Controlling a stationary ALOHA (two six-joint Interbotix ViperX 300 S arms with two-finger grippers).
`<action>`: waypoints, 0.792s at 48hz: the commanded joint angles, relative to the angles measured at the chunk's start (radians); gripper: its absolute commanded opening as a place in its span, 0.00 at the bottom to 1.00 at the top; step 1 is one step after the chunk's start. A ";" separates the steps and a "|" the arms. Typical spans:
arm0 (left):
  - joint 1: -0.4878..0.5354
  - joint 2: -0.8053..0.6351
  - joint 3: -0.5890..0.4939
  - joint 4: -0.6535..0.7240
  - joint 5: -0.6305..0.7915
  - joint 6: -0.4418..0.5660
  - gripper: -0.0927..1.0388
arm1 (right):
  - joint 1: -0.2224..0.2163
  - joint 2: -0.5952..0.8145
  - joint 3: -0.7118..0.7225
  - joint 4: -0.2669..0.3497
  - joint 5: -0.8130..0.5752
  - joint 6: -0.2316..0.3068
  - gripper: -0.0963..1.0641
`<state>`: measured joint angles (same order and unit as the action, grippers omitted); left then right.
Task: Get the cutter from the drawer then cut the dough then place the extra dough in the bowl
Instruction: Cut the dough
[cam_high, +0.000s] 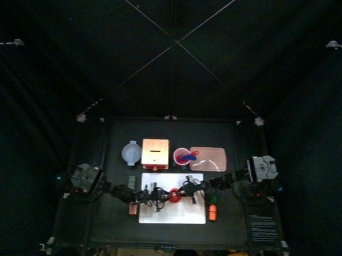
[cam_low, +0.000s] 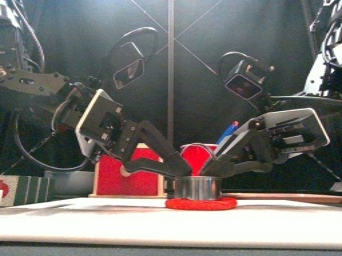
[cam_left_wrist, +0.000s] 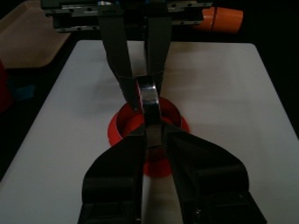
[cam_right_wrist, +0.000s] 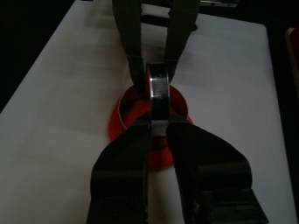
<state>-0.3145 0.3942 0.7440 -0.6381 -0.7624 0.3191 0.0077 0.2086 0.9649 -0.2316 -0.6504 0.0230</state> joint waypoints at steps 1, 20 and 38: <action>0.018 -0.031 -0.006 -0.003 0.029 0.006 0.66 | -0.014 -0.025 0.006 -0.008 0.077 -0.017 0.53; 0.041 -0.083 -0.041 -0.003 0.028 0.107 0.86 | 0.006 -0.100 -0.032 0.005 0.169 -0.003 0.56; 0.037 -0.186 -0.015 0.017 -0.008 0.130 0.87 | 0.040 -0.149 -0.061 0.034 0.221 -0.002 0.73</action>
<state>-0.2761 0.2531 0.7302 -0.6351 -0.7593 0.4479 0.0414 0.0982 0.9219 -0.2056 -0.4357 0.0230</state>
